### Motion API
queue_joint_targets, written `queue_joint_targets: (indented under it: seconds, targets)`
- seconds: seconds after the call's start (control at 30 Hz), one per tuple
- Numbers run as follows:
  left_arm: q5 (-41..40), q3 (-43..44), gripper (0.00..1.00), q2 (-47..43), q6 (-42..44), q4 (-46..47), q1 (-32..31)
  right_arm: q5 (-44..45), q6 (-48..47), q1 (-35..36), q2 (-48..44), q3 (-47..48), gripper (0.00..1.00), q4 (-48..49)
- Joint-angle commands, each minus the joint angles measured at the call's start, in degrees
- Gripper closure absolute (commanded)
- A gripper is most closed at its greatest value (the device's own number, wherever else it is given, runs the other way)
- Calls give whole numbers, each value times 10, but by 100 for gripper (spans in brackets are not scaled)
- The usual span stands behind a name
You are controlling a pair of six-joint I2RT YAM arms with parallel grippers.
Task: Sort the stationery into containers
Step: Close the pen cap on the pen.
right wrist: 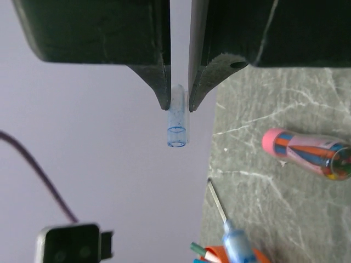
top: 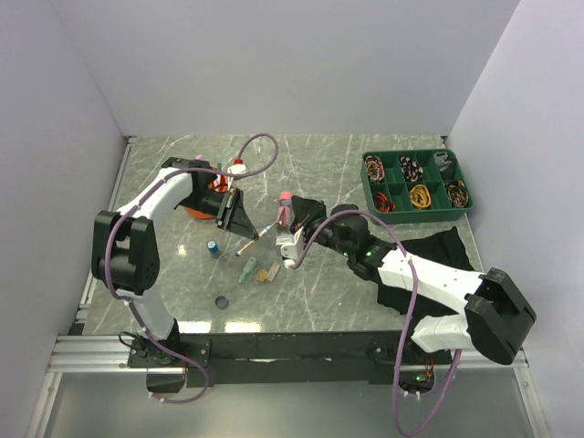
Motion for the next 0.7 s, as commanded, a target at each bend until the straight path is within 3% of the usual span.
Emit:
queue_joint_targets:
  seconds: [0.0, 0.67]
  targets:
    - [20, 39, 99, 13, -2, -20, -4, -12, -23, 9, -11, 8, 100, 52]
    - [27, 50, 99, 20, 3, -20, 1, -75, -53, 12, -45, 26, 100, -78]
